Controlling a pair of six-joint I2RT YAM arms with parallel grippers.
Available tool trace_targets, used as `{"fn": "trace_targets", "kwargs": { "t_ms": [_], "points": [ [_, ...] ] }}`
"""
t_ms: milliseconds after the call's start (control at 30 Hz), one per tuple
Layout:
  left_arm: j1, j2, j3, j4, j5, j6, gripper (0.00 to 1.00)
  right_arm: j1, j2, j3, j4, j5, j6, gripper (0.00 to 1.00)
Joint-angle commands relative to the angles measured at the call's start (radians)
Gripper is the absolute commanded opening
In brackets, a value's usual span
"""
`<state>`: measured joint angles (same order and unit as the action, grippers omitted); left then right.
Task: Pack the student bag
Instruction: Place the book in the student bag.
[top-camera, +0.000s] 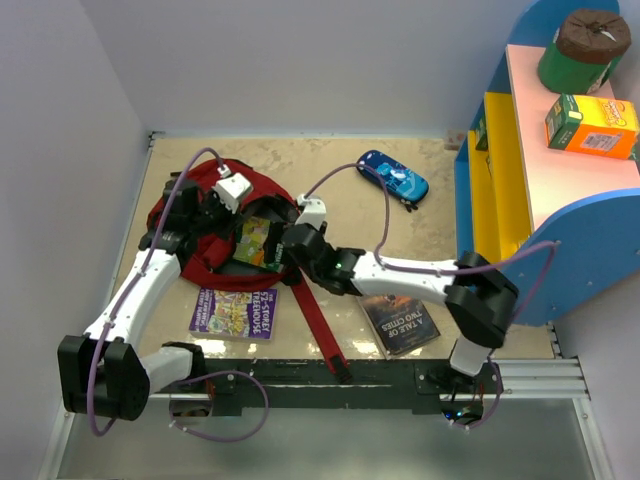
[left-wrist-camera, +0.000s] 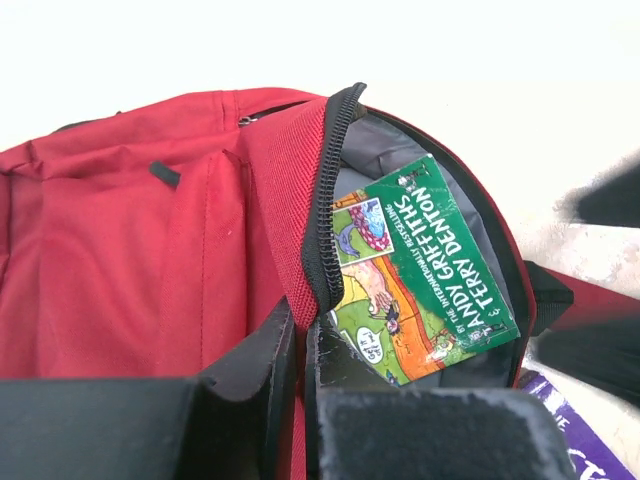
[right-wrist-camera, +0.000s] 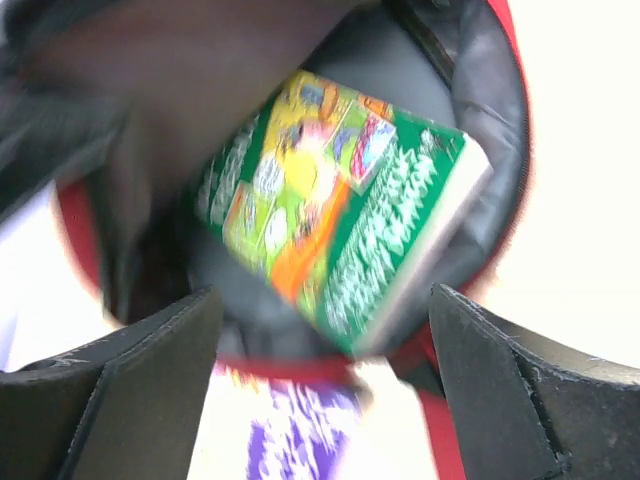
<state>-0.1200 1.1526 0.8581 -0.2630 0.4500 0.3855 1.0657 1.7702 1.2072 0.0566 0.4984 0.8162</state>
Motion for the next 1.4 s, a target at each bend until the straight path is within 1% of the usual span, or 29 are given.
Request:
{"fn": "trace_targets", "kwargs": {
  "t_ms": [0,33,100,167,200,300,333,367,433,500,567,733,933,1033,1067,1133,1200,1233,1267,1367],
  "points": [
    [0.008,-0.004,0.01,0.077,0.021,0.001,0.0,0.036,-0.199,-0.127,0.032,0.094,-0.198,0.88],
    [0.01,-0.004,0.012,0.077,0.021,0.001,0.0,0.034,-0.207,-0.155,0.037,0.097,-0.215,0.88],
    [0.01,-0.005,0.013,0.073,0.024,0.006,0.0,0.036,-0.203,-0.152,-0.001,0.097,-0.233,0.86],
    [0.01,-0.008,0.018,0.064,0.026,0.009,0.0,0.034,-0.181,-0.138,-0.009,0.097,-0.25,0.8],
    [0.01,-0.01,0.024,0.061,0.03,0.01,0.0,0.034,-0.142,-0.124,-0.015,0.097,-0.253,0.77],
    [0.01,-0.022,0.027,0.051,0.038,0.013,0.0,0.027,-0.056,-0.043,-0.047,0.106,-0.258,0.44],
    [0.01,-0.027,0.028,0.047,0.041,0.015,0.0,0.016,0.01,0.018,-0.067,0.111,-0.252,0.23],
    [0.01,-0.031,0.027,0.044,0.045,0.016,0.0,0.01,0.038,0.046,-0.108,0.111,-0.253,0.17],
    [0.01,-0.037,0.027,0.038,0.056,0.021,0.0,-0.003,0.11,0.118,-0.141,0.112,-0.249,0.08],
    [0.008,-0.04,0.027,0.036,0.059,0.023,0.0,-0.009,0.146,0.156,-0.181,0.107,-0.244,0.0],
    [0.01,-0.039,0.027,0.036,0.061,0.027,0.0,-0.015,0.179,0.204,-0.224,0.112,-0.221,0.0],
    [0.01,-0.04,0.025,0.044,0.075,0.021,0.0,-0.016,0.21,0.216,-0.235,0.1,-0.192,0.0],
    [0.008,-0.042,0.032,0.044,0.087,0.012,0.0,-0.016,0.259,0.21,-0.185,0.026,-0.16,0.0],
    [0.008,-0.047,0.036,0.044,0.102,0.006,0.0,-0.015,0.284,0.224,-0.13,-0.02,-0.154,0.0],
    [0.01,-0.047,0.038,0.044,0.105,0.003,0.0,-0.015,0.287,0.229,-0.086,-0.03,-0.153,0.0],
    [0.008,-0.045,0.041,0.039,0.115,0.003,0.0,-0.015,0.314,0.264,-0.066,-0.058,-0.146,0.0],
    [0.008,-0.045,0.045,0.036,0.119,0.006,0.0,-0.015,0.322,0.284,-0.008,-0.092,-0.14,0.0],
    [0.008,-0.045,0.047,0.033,0.119,0.009,0.0,-0.013,0.311,0.272,0.032,-0.11,-0.137,0.0],
    [0.008,-0.045,0.047,0.033,0.119,0.01,0.0,-0.015,0.301,0.256,0.14,-0.144,-0.132,0.0],
    [0.008,-0.044,0.047,0.022,0.119,0.015,0.0,-0.019,0.294,0.221,0.27,-0.184,-0.115,0.05]
  ]
}}
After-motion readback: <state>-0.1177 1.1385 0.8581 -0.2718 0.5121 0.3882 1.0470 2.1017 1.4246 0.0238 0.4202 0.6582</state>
